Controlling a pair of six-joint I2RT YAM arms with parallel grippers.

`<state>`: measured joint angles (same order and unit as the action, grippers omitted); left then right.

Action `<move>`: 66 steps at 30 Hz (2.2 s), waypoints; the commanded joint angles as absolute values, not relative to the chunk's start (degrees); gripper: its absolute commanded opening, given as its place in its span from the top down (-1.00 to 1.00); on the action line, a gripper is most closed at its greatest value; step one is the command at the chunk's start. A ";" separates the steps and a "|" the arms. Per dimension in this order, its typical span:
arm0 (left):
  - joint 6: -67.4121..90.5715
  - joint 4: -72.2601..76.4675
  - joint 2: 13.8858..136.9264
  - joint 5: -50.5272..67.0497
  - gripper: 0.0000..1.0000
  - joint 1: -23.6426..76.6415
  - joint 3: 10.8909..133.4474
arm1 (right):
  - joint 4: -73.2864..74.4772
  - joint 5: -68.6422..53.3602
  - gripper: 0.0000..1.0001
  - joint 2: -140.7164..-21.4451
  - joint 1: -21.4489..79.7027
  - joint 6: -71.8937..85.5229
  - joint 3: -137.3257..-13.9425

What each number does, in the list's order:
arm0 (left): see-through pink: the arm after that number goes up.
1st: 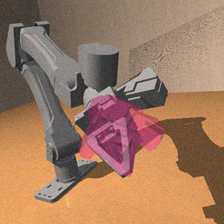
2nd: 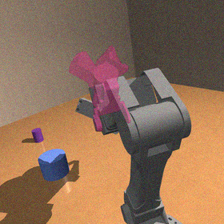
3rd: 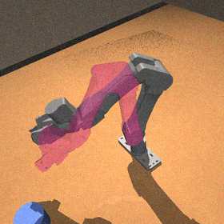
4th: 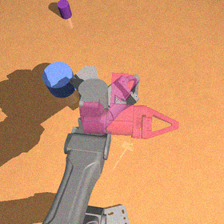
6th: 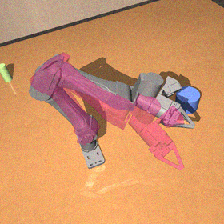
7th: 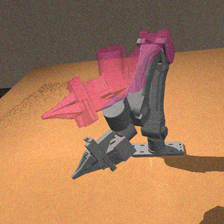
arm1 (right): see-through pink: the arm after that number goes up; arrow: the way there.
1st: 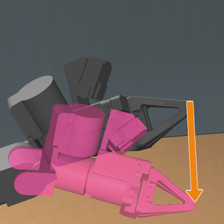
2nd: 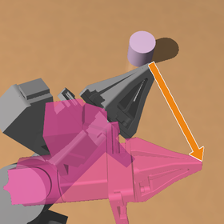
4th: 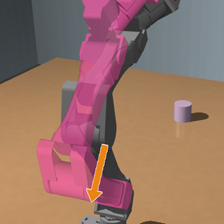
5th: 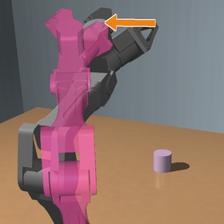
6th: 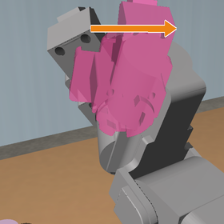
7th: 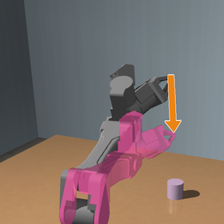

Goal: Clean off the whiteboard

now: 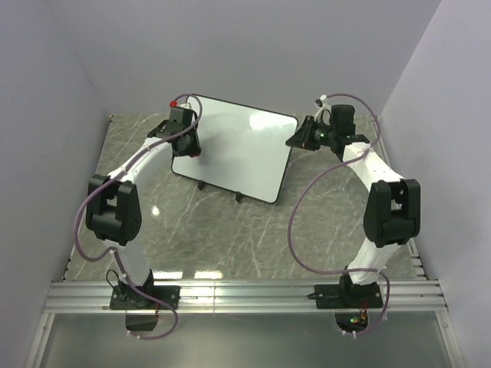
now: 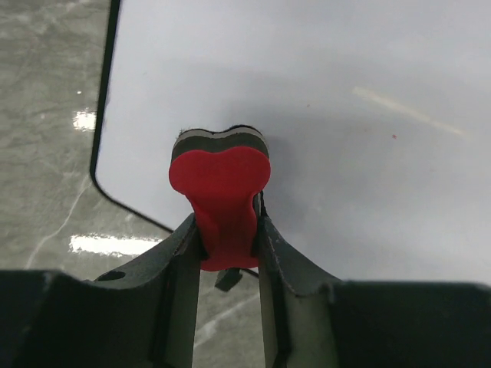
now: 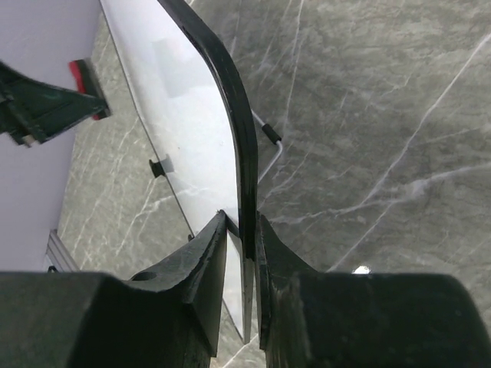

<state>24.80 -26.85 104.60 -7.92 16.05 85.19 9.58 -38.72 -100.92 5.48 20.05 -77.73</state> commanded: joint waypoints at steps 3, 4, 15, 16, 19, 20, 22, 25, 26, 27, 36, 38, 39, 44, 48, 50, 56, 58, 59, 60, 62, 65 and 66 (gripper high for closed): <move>25.66 -32.07 94.67 -11.51 0.99 16.96 82.53 | 8.18 -34.72 0.31 -94.75 5.89 19.86 -75.94; 25.84 -32.60 93.88 -11.77 0.99 17.05 81.57 | 8.00 -34.28 -0.05 -93.35 5.80 19.95 -74.89; 31.64 -40.69 84.73 -13.18 0.99 18.54 79.10 | 4.83 -32.09 -0.57 -84.91 4.22 21.88 -67.59; 32.16 -42.09 84.20 -13.53 0.99 18.72 79.01 | 5.36 -30.95 -0.64 -84.47 4.22 21.88 -67.59; 35.41 -44.29 82.62 -14.06 0.99 19.25 77.53 | 7.02 -27.61 -0.78 -82.45 4.04 22.15 -67.41; 36.38 -45.17 81.31 -14.24 0.99 19.51 76.65 | 7.21 -25.25 -0.79 -81.83 4.04 22.41 -66.98; 39.54 -46.31 79.99 -15.46 0.99 20.65 73.67 | 7.64 -22.60 -0.79 -79.37 3.96 23.81 -65.58; 44.81 -48.77 77.35 -16.43 0.99 22.93 69.19 | 9.30 -16.36 -0.79 -75.07 3.96 26.27 -63.55; 46.04 -49.21 76.47 -16.00 0.99 23.55 67.86 | 10.10 -15.13 -0.79 -74.10 3.96 26.80 -63.20; 48.40 -49.83 76.29 -15.56 0.93 24.51 65.33 | 10.80 -12.86 -0.79 -72.26 3.96 28.11 -62.93; 55.11 -47.03 80.24 -11.43 -0.26 28.83 55.20 | 21.09 -11.17 -0.79 -63.12 4.83 31.99 -62.15; 55.72 -45.71 82.52 -10.64 -0.48 29.44 55.02 | 22.58 -9.67 -0.79 -61.44 5.18 32.08 -61.00; 55.98 -45.70 83.14 -10.63 -0.53 29.70 55.28 | 22.85 -9.41 -0.80 -59.87 5.19 32.52 -59.60; 57.65 -48.68 85.34 -12.12 -0.53 32.16 61.23 | 23.29 -10.90 -0.80 -54.69 5.19 36.64 -55.99; 56.61 -52.12 84.55 -15.55 -0.52 34.62 69.24 | 24.60 -10.37 -0.78 -50.46 5.19 38.67 -53.18; 55.03 -52.64 83.59 -16.52 -0.52 36.21 73.45 | 25.48 -8.98 -0.78 -47.48 5.19 39.63 -52.74; 48.61 -53.08 82.53 -15.29 -0.47 37.44 83.12 | 29.61 -10.54 -0.79 -44.21 5.19 39.11 -57.29; 45.81 -51.77 81.05 -16.16 -0.48 38.05 84.72 | 30.85 -12.04 -0.79 -43.42 5.19 38.24 -58.09; 44.83 -51.16 80.34 -16.35 -0.49 38.06 86.29 | 31.02 -12.48 -0.78 -41.68 5.19 37.80 -58.18; 43.61 -48.46 78.24 -16.61 -0.50 38.06 86.83 | 31.29 -12.92 -0.78 -40.53 5.19 37.10 -58.01; 40.79 -46.59 75.95 -19.76 -0.50 38.06 89.10 | 31.03 -13.10 -0.78 -36.14 5.27 35.34 -56.52; 34.47 -39.93 70.94 -22.23 -0.50 38.14 89.48 | 31.03 -12.66 -0.79 -30.79 5.27 34.37 -54.33; 32.89 -38.16 69.54 -22.41 -0.50 38.14 88.86 | 30.85 -12.66 -0.80 -29.63 5.27 34.45 -53.71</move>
